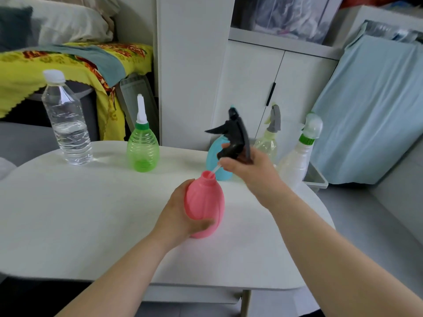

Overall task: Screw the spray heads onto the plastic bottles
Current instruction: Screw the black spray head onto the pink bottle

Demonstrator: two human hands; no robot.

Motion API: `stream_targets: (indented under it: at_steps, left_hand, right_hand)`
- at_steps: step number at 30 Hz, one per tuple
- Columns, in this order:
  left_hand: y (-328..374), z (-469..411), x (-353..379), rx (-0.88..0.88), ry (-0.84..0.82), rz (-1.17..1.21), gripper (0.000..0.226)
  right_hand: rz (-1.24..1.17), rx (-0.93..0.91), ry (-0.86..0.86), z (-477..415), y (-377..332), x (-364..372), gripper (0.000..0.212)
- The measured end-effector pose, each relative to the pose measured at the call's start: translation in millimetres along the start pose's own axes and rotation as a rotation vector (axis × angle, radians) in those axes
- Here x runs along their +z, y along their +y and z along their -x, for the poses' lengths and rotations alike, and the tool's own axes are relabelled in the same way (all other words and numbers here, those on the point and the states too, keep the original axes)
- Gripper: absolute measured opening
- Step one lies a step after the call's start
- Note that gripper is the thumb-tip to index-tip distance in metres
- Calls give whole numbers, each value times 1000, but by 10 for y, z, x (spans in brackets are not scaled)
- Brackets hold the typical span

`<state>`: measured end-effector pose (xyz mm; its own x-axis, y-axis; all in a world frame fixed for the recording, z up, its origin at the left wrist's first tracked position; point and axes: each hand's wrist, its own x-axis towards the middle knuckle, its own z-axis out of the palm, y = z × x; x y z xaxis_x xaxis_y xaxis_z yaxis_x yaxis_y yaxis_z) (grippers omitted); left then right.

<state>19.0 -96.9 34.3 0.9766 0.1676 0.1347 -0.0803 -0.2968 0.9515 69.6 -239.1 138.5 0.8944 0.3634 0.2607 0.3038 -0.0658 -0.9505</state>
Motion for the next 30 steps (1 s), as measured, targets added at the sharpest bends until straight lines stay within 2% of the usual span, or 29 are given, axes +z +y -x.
stream_targets:
  at_steps: [3,12,14,18,23,25,27,30]
  left_hand:
    - [-10,-10,-4,-17,8,-39,86]
    - [-36,-27,-11,-27,-5,-52,89]
    - [-43,-37,-12,-31,-7,-55,90]
    - [-55,-44,-9,-38,-2,-50,91]
    - [-48,-44,1,-12,4,-66,91]
    - [-51,-52,3,-18,2,-70,92]
    - [-62,-57,6,-26,2,-82,91]
    - [-78,-56,8,-29,-3,-65,91]
  right_hand:
    - [127,57,-99,18,119,99,21]
    - [228,68,-281,-53,108,100,21]
    - [262,46,-257,-54,118,116,21]
    - [294,-33,-75,6,193,211,28]
    - [314,-67,61,44,298,379,31]
    - [289,-34,34,66,315,401,27]
    - [222,6,-74,109,328,369,24]
    - [72,41,-161,150,346,273,30]
